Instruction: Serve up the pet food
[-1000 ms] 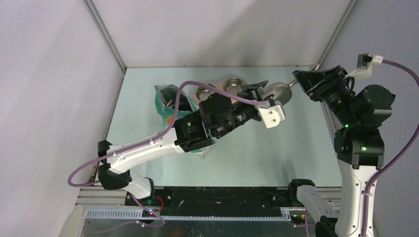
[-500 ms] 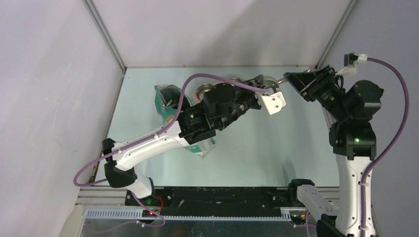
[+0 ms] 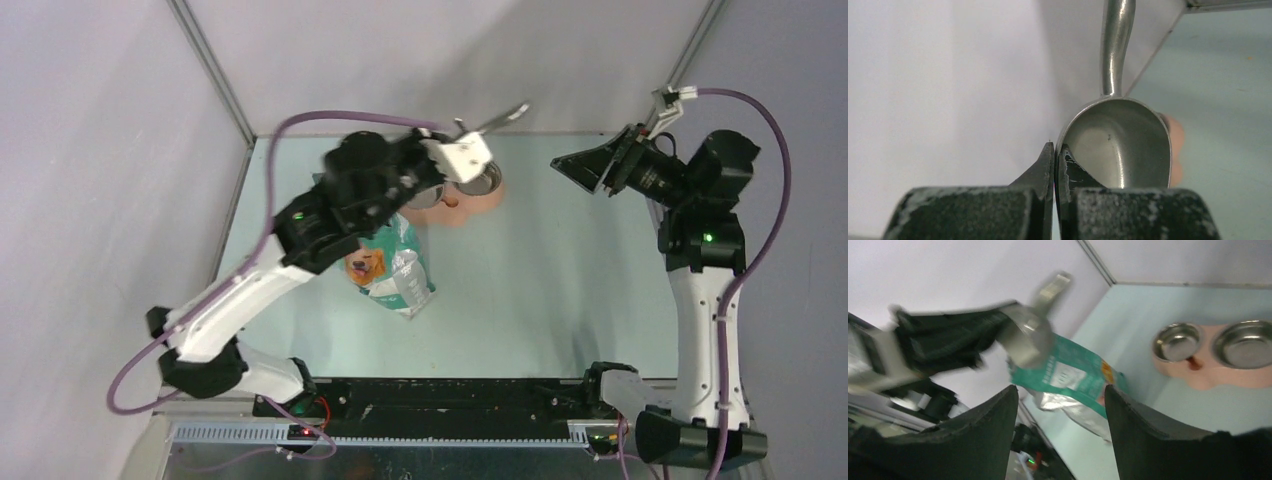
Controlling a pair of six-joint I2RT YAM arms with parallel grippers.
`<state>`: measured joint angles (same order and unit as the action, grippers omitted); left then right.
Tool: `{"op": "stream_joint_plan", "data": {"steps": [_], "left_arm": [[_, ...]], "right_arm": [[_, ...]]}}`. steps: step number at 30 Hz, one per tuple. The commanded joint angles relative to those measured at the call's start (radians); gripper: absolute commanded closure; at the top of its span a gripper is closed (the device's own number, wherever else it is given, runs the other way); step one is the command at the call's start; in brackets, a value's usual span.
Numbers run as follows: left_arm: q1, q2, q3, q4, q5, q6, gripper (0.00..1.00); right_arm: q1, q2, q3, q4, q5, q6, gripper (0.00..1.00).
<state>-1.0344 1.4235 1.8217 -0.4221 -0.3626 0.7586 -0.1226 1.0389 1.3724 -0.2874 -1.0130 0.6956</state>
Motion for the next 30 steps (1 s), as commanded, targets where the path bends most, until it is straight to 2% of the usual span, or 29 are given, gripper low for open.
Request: {"op": "stream_joint_plan", "data": {"steps": [1, 2, 4, 7, 8, 11, 15, 20, 26, 30], "left_arm": [[0.120, -0.173, -0.009, -0.048, -0.024, -0.039, 1.00], [0.149, -0.202, -0.006, -0.079, -0.023, -0.058, 1.00], [0.232, -0.245, 0.007, -0.124, -0.010, -0.114, 1.00], [0.349, -0.332, 0.006, -0.168, 0.021, -0.182, 1.00], [0.369, -0.352, -0.007, -0.181, 0.028, -0.193, 1.00], [0.461, -0.445, -0.040, -0.211, 0.081, -0.236, 1.00], [0.582, -0.529, -0.086, -0.240, 0.120, -0.278, 1.00], [0.686, -0.590, -0.099, -0.259, 0.176, -0.312, 1.00], [0.765, -0.620, -0.079, -0.278, 0.216, -0.364, 1.00], [0.808, -0.648, -0.099, -0.285, 0.261, -0.404, 1.00]], "right_arm": [[0.127, 0.099, 0.067, -0.223, 0.181, -0.485, 0.37], [0.158, 0.137, 0.079, -0.263, 0.291, -0.619, 0.38], [0.229, 0.191, 0.072, -0.263, 0.432, -0.779, 0.40], [0.315, 0.289, 0.071, -0.232, 0.614, -0.914, 0.47], [0.330, 0.348, 0.078, -0.208, 0.702, -0.966, 0.52], [0.397, 0.512, 0.107, -0.155, 0.833, -1.057, 0.60], [0.440, 0.704, 0.200, -0.100, 0.897, -1.108, 0.73], [0.492, 0.886, 0.333, -0.052, 0.980, -1.139, 1.00], [0.547, 1.063, 0.410, -0.016, 1.042, -1.276, 1.00], [0.551, 1.159, 0.488, -0.041, 1.078, -1.292, 1.00]]}}
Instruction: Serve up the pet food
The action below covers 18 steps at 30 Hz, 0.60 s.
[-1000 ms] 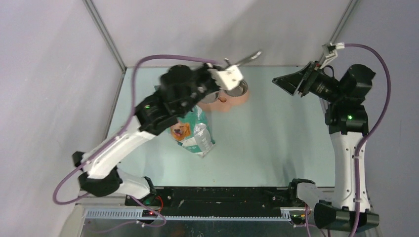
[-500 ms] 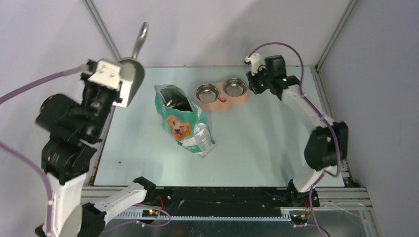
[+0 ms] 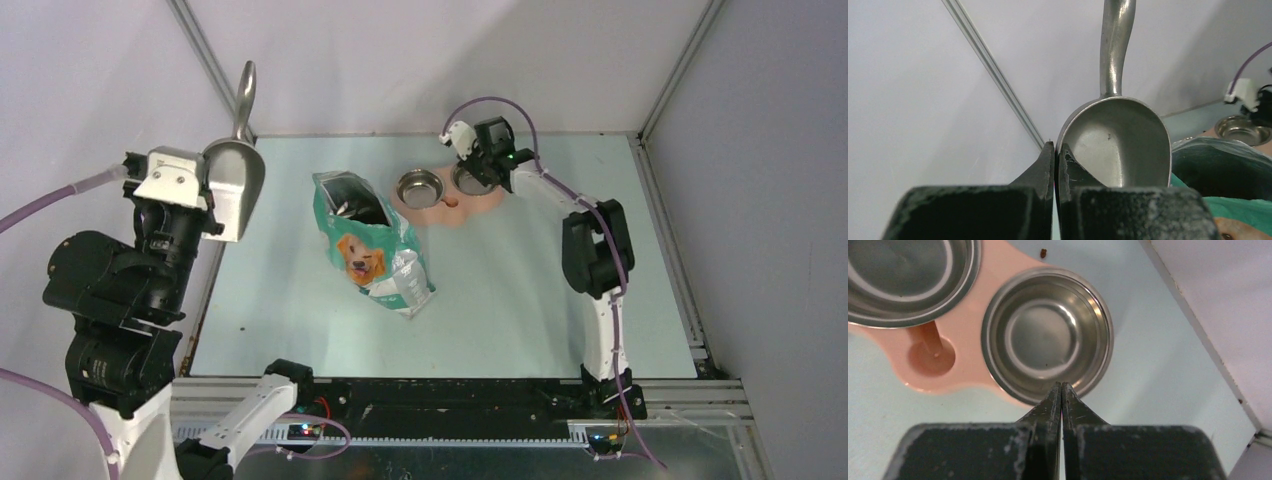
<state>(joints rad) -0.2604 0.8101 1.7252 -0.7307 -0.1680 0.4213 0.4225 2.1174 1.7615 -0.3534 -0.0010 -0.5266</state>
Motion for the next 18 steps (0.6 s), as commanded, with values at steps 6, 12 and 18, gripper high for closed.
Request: {"op": "stream_joint_plan", "data": {"steps": [6, 12, 18], "left_arm": [[0.047, -0.043, -0.005, 0.002, 0.086, -0.080, 1.00], [0.071, -0.051, -0.010, 0.019, 0.109, -0.106, 1.00], [0.081, -0.064, -0.028, 0.021, 0.123, -0.121, 1.00]], "right_arm": [[0.002, 0.153, 0.117, 0.013, 0.103, -0.198, 1.00], [-0.010, 0.125, 0.078, -0.095, 0.079, -0.261, 1.00], [-0.034, 0.027, 0.023, -0.257, 0.016, -0.222, 1.00]]}}
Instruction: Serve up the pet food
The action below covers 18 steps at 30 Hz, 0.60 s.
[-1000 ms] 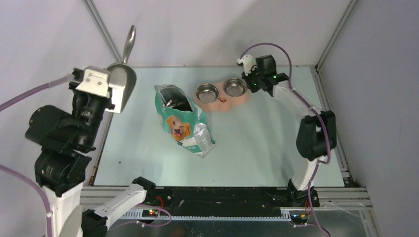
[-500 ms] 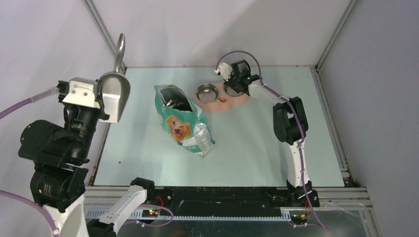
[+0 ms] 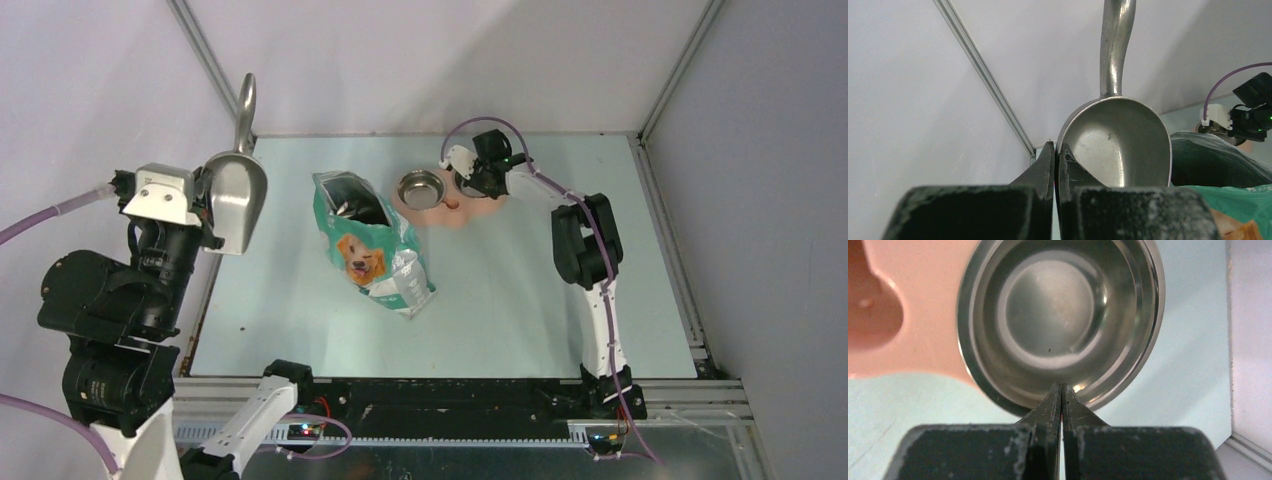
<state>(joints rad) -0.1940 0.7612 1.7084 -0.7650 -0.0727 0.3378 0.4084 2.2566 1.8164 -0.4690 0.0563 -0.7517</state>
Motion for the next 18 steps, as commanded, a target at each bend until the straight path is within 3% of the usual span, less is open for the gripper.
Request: {"op": "stream_joint_plan", "data": {"steps": [1, 18], "left_arm": [[0.016, -0.019, -0.013, 0.057, 0.030, -0.040, 1.00], [0.075, -0.045, -0.062, 0.070, 0.131, -0.127, 1.00]], "right_arm": [[-0.023, -0.133, -0.062, -0.167, -0.044, 0.001, 1.00], [-0.072, -0.379, -0.448, -0.248, -0.090, 0.098, 1.00]]}}
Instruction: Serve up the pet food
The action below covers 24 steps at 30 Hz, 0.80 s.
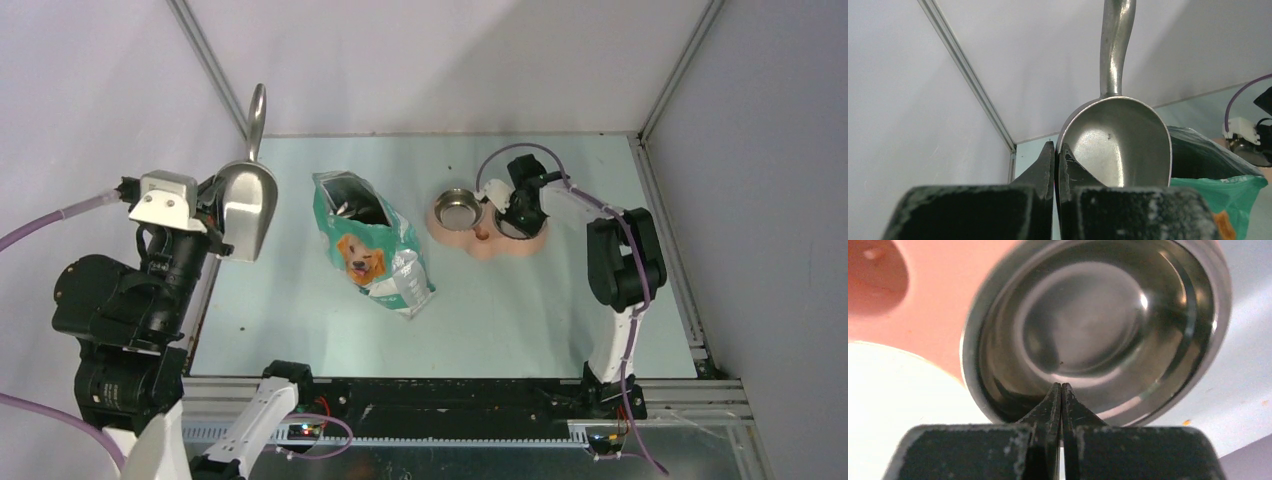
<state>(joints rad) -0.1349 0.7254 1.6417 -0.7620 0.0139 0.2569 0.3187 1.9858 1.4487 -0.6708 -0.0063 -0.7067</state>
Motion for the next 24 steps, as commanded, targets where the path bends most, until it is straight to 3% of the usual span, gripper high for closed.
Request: {"op": "stream_joint_plan", "data": {"steps": [1, 10, 17, 19, 20, 21, 23, 24], "left_arm": [[0.017, -0.009, 0.005, 0.067, 0.050, -0.050, 1.00], [0.040, -0.017, -0.010, 0.084, 0.090, -0.089, 1.00], [0.057, -0.032, -0.028, 0.074, 0.146, -0.106, 1.00], [0.057, -0.028, -0.015, 0.051, 0.180, -0.096, 1.00], [0.057, -0.020, -0.003, 0.040, 0.221, -0.083, 1.00], [0.057, -0.014, 0.005, 0.011, 0.283, -0.076, 1.00], [0.057, 0.018, 0.038, -0.058, 0.421, -0.037, 1.00], [0.057, 0.052, 0.071, -0.085, 0.462, -0.007, 1.00]], "right_arm": [[0.020, -0.122, -0.094, -0.048, -0.032, 0.062, 1.00], [0.060, -0.313, -0.247, -0.069, -0.096, 0.173, 1.00], [0.062, -0.424, -0.275, -0.077, -0.140, 0.249, 0.97], [0.044, -0.542, -0.256, -0.094, -0.199, 0.258, 0.81], [0.025, -0.591, -0.239, -0.113, -0.229, 0.262, 0.67], [-0.010, -0.610, -0.187, -0.178, -0.299, 0.270, 0.41], [-0.104, -0.667, -0.137, -0.232, -0.421, 0.315, 0.05], [-0.138, -0.711, -0.129, -0.235, -0.496, 0.345, 0.03]]}}
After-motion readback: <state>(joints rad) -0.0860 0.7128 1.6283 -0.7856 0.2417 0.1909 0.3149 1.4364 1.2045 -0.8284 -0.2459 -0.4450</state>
